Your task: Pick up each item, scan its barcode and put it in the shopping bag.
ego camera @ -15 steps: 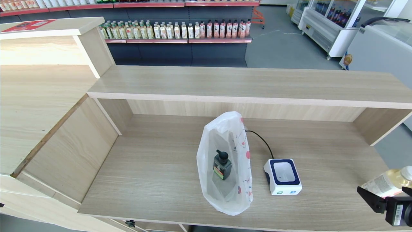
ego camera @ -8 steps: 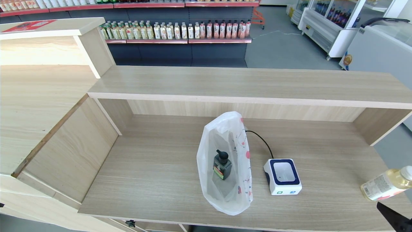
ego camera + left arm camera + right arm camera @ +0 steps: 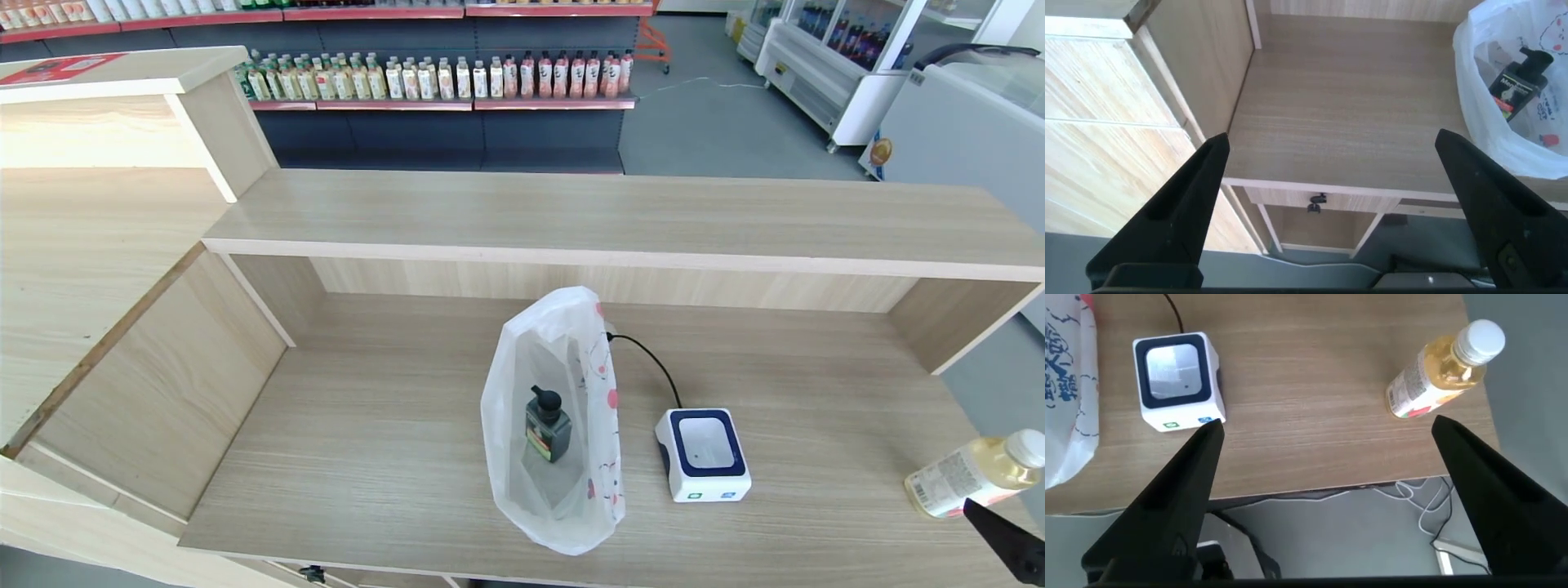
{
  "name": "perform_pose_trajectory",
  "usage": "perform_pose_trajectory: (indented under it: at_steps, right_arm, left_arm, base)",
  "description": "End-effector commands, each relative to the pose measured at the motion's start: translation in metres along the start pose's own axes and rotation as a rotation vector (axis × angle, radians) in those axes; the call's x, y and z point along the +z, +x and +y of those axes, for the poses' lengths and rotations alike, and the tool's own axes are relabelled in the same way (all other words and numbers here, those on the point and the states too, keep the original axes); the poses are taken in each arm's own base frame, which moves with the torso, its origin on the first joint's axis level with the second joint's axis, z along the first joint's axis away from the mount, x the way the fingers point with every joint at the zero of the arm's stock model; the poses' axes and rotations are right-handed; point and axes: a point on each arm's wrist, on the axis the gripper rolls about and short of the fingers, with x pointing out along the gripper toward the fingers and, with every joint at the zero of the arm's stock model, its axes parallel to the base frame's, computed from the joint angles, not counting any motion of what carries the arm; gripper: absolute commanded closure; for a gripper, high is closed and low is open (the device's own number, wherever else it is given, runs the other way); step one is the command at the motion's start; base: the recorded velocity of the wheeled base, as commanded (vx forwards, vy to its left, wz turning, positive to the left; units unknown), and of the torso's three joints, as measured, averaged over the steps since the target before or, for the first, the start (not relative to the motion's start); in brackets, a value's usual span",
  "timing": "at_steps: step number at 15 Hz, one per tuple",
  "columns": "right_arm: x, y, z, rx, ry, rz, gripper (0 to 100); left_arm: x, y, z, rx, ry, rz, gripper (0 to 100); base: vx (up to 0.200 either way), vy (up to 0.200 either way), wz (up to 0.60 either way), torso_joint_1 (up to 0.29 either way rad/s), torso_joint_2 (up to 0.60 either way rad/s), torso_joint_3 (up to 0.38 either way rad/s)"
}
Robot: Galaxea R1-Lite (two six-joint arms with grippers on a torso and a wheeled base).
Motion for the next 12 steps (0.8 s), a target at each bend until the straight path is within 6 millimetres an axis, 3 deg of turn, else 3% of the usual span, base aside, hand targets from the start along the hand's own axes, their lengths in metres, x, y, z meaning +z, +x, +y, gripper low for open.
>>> perform_pose_trajectory:
  at_steps: [1, 7, 10, 12]
  right_arm:
    - [0.0026, 0.0031, 0.0005, 0.003, -0.002, 0.009, 0]
    - [0.0054, 0.0072, 0.0020, 0.031, -0.005, 0.023, 0]
    - [0.0054, 0.0071, 0.0029, 0.043, -0.008, 0.022, 0]
    - [0.0051, 0.0069, 0.0030, 0.044, -0.009, 0.022, 0]
  left_arm:
    - [0.0000, 0.0000, 0.0000, 0.000, 0.000, 0.000, 0]
    - [0.0000, 0.0000, 0.0000, 0.000, -0.001, 0.000, 0]
    - [0.0000, 0.0000, 0.0000, 0.000, -0.004, 0.000, 0]
    - [0.0000, 0.0000, 0.0000, 0.000, -0.003, 0.000, 0]
  base:
    - [0.000, -0.200, 0.00, 0.007, 0.01, -0.002]
    - [0.000, -0.200, 0.00, 0.002, 0.00, 0.002]
    - [0.000, 0.000, 0.00, 0.000, 0.00, 0.000]
    - [-0.200, 0.000, 0.00, -0.002, 0.00, 0.002]
